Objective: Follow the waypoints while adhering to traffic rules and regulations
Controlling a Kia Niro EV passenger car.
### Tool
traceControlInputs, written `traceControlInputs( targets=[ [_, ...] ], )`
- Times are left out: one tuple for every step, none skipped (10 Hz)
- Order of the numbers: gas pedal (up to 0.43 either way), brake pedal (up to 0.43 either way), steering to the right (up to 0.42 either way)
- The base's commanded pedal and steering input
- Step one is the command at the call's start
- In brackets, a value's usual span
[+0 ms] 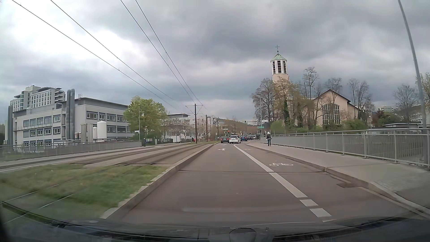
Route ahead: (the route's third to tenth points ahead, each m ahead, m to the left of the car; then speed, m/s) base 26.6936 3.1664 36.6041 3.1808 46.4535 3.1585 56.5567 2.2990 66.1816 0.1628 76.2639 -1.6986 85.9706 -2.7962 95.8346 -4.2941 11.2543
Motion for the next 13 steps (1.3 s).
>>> traceControlInputs(
  targets=[
    [0.118,0.000,0.000],
    [0.118,0.000,0.000],
    [0.118,0.000,0.000],
    [0.118,0.000,0.000],
    [0.118,0.000,0.000],
    [0.118,0.000,0.000],
    [0.118,0.000,0.000],
    [0.118,0.000,0.000],
    [0.118,0.000,-0.001],
    [0.118,0.000,-0.001],
    [0.118,0.000,-0.001],
    [0.118,0.000,-0.001],
    [0.110,0.000,-0.001]
  ],
)
